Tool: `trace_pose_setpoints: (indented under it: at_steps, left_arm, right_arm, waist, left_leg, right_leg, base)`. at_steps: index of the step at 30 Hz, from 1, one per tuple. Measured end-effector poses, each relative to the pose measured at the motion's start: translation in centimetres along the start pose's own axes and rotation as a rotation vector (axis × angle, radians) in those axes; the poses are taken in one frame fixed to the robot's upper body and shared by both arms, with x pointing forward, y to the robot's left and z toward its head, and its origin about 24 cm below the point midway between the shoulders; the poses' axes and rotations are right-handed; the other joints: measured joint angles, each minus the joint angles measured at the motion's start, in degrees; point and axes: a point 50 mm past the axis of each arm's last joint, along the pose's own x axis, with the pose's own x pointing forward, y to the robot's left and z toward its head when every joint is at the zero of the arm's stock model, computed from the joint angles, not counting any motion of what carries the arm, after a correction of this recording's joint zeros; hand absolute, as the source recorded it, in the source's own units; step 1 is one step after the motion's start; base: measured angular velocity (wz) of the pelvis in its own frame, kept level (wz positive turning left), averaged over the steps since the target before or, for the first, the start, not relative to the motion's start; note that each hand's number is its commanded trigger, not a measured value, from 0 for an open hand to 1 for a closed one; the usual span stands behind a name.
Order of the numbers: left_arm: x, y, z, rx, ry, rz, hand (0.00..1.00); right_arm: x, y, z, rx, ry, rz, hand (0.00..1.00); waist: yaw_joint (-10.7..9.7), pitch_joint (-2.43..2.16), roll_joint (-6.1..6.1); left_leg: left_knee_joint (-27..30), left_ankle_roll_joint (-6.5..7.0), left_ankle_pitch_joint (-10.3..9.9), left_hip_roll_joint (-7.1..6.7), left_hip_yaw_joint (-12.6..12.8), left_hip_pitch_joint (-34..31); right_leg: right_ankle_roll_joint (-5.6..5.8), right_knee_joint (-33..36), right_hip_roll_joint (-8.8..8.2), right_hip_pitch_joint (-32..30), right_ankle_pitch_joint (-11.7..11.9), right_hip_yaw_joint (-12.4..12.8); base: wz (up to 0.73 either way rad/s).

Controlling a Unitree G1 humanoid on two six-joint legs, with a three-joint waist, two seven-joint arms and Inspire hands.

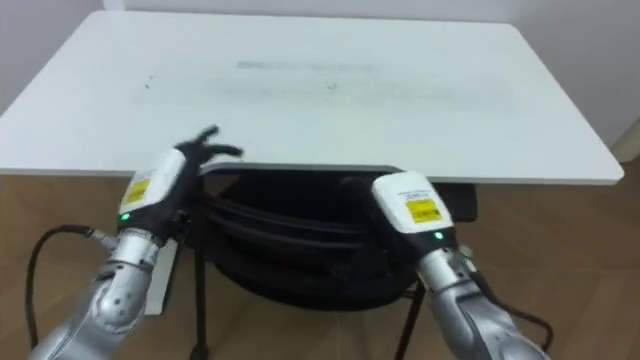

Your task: Push chair

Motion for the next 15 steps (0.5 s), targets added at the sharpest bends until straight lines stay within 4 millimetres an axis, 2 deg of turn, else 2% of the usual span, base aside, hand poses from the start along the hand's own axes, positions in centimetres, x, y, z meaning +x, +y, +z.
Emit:
trace_pose_setpoints:
  at_steps: [1,2,4,5,6,7,8,9,10,11,13,14,15]
  left_arm:
    - [-0.3,2.1,-1.1,-0.068,0.059,0.143,0.00]
    - [-0.4,3.2,-1.5,-0.111,0.082,0.228,0.00]
    - [-1.0,7.9,-2.5,-0.300,0.128,0.580,0.00]
    - [-1.5,8.9,-3.0,-0.341,0.141,0.655,0.00]
    - [-3.2,10.3,-4.6,-0.386,0.202,0.778,0.00]
    - [-5.5,10.9,-6.7,-0.427,0.314,0.864,0.00]
    - [-6.5,10.9,-7.6,-0.447,0.371,0.894,0.00]
    - [-8.8,10.8,-9.5,-0.474,0.491,0.940,0.00]
    - [-11.2,10.5,-11.1,-0.480,0.613,0.975,0.00]
    - [-12.5,10.2,-12.0,-0.469,0.680,0.985,0.00]
    - [-18.7,8.6,-15.3,-0.424,0.980,0.975,0.00]
    - [-20.4,7.8,-16.1,-0.411,1.070,0.959,0.00]
    - [-24.0,6.2,-17.1,-0.400,1.255,0.942,0.00]
  right_arm:
    - [-1.1,-0.3,-1.1,0.050,0.068,-0.020,0.00]
    - [-1.6,-0.6,-1.7,0.095,0.109,-0.052,0.00]
    - [-4.0,-2.5,-4.6,0.261,0.312,-0.217,0.00]
    - [-4.8,-2.8,-5.4,0.317,0.378,-0.277,0.00]
    - [-6.1,-4.5,-7.0,0.451,0.497,-0.496,0.00]
    - [-7.5,-7.2,-8.4,0.587,0.584,-0.782,0.00]
    - [-8.4,-8.5,-9.1,0.650,0.614,-0.928,0.00]
    - [-10.6,-10.2,-10.3,0.766,0.672,-1.181,0.00]
    - [-13.0,-10.4,-11.4,0.865,0.754,-1.371,0.00]
    - [-14.3,-9.9,-11.8,0.905,0.809,-1.432,0.00]
    - [-18.9,-5.1,-12.2,1.048,1.100,-1.465,0.00]
    - [-19.8,-3.6,-12.1,1.082,1.178,-1.453,0.00]
    - [-21.8,-0.8,-11.7,1.144,1.340,-1.433,0.00]
  waist:
    - [-0.8,0.00,-0.01]
    - [-0.9,0.00,0.01]
    - [-0.7,0.00,0.28]
    - [-0.6,-0.11,0.48]
    - [-0.9,-0.37,1.55]
    - [-1.1,-0.59,2.38]
    - [-1.1,-0.98,3.07]
    - [-1.5,-0.94,3.76]
    - [-1.4,-0.75,3.90]
    - [-1.4,-0.72,3.56]
    - [-1.2,-0.89,2.69]
    - [-1.1,-0.90,2.59]
    - [-1.1,-0.93,2.63]
  left_leg:
    - [0.0,0.01,0.0,0.00,0.0,0.0]
    - [-0.1,0.02,0.0,-0.06,0.0,0.0]
    - [-1.1,0.20,0.1,-0.33,0.3,0.5]
    - [-1.5,0.26,0.2,-0.38,0.6,0.7]
    - [-1.9,0.34,0.1,-0.50,0.9,1.2]
    - [-2.4,0.55,0.0,-0.54,1.4,1.6]
    - [-2.6,0.66,-0.1,-0.53,1.6,1.9]
    - [-2.7,0.72,-0.4,-0.39,1.6,2.5]
    - [-2.7,0.68,-0.6,-0.24,1.3,2.6]
    - [-2.8,0.62,-0.7,-0.15,1.3,2.6]
    - [-2.5,0.38,-1.2,0.38,1.4,2.4]
    - [-2.5,0.40,-1.3,0.41,1.6,2.4]
    - [-2.2,0.62,-1.8,0.40,2.0,2.3]
  right_leg:
    - [-0.06,0.1,-0.05,0.0,0.0,-0.1]
    - [-0.05,0.1,-0.07,0.0,0.0,0.0]
    - [0.24,0.0,-0.07,-0.1,-0.2,0.5]
    - [0.30,0.0,-0.08,-0.2,-0.2,0.6]
    - [0.43,-0.1,-0.08,-0.2,-0.3,0.7]
    - [0.67,-0.1,-0.04,-0.1,-0.5,0.8]
    - [0.75,-0.1,-0.02,-0.1,-0.7,0.8]
    - [0.96,0.0,0.05,0.6,-1.2,0.6]
    - [1.01,0.1,0.13,0.7,-1.6,0.4]
    - [1.00,0.0,0.19,0.7,-1.7,0.3]
    - [0.65,0.0,0.48,0.6,-1.8,0.2]
    - [0.65,0.0,0.38,0.5,-1.8,0.6]
    - [0.70,0.1,0.29,0.4,-1.9,0.7]
  base:
    - [0.00]
    - [0.00]
    - [-0.11]
    - [-0.16]
    - [-0.17]
    - [-0.18]
    - [-0.07]
    - [0.06]
    - [0.09]
    - [0.07]
    - [-0.02]
    - [-0.11]
    - [-0.09]
